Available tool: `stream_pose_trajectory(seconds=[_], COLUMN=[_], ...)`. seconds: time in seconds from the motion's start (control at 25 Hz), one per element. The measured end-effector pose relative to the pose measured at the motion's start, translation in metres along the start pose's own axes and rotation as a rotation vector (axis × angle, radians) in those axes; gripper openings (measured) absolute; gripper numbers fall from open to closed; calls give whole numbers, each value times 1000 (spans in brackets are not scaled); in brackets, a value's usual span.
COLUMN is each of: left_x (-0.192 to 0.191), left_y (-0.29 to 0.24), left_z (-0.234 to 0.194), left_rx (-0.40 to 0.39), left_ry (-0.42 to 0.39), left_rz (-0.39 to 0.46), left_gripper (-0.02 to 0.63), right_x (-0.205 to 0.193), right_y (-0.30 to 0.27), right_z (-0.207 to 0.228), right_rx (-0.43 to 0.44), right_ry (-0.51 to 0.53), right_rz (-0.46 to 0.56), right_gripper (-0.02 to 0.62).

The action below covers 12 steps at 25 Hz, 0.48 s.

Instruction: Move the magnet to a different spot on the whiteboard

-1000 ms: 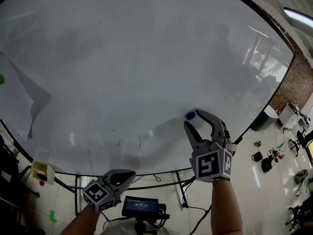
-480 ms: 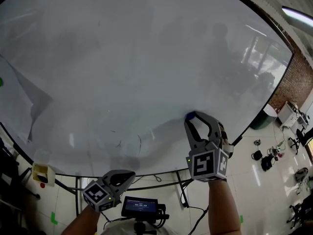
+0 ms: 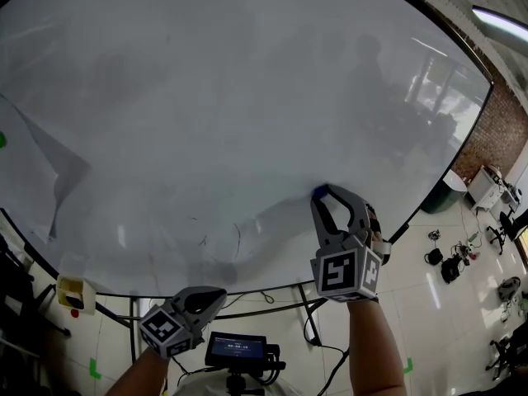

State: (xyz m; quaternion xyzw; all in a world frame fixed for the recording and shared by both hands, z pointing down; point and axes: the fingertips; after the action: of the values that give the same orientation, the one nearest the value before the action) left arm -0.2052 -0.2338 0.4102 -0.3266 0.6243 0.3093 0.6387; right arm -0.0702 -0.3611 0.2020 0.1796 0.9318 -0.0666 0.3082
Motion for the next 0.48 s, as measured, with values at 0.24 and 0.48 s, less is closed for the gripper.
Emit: stream_pose_trajectory(seconds=[0.24, 0.48], left_x=[-5, -6], left_y=[16, 32], left_z=[0, -3], left_rx=[17, 34], left_ry=[18, 56], left_rz=[-11, -18], left_gripper=[8, 8], right_x=[-2, -2], right_y=[1, 4], right_z=[-6, -17], right_rx=[22, 85], right_ry=[-68, -247], right_rz=[-6, 12], right_gripper=[138, 138])
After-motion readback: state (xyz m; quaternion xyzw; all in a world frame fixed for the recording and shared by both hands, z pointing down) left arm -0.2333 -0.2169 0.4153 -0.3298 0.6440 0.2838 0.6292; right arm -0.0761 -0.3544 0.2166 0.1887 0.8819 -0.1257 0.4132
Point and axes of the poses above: the fingertips, and each gripper's own axes: y backward along the fingers, z to its right, x out of its top, and after that the axes turned 5 degrees about -y, right-handed
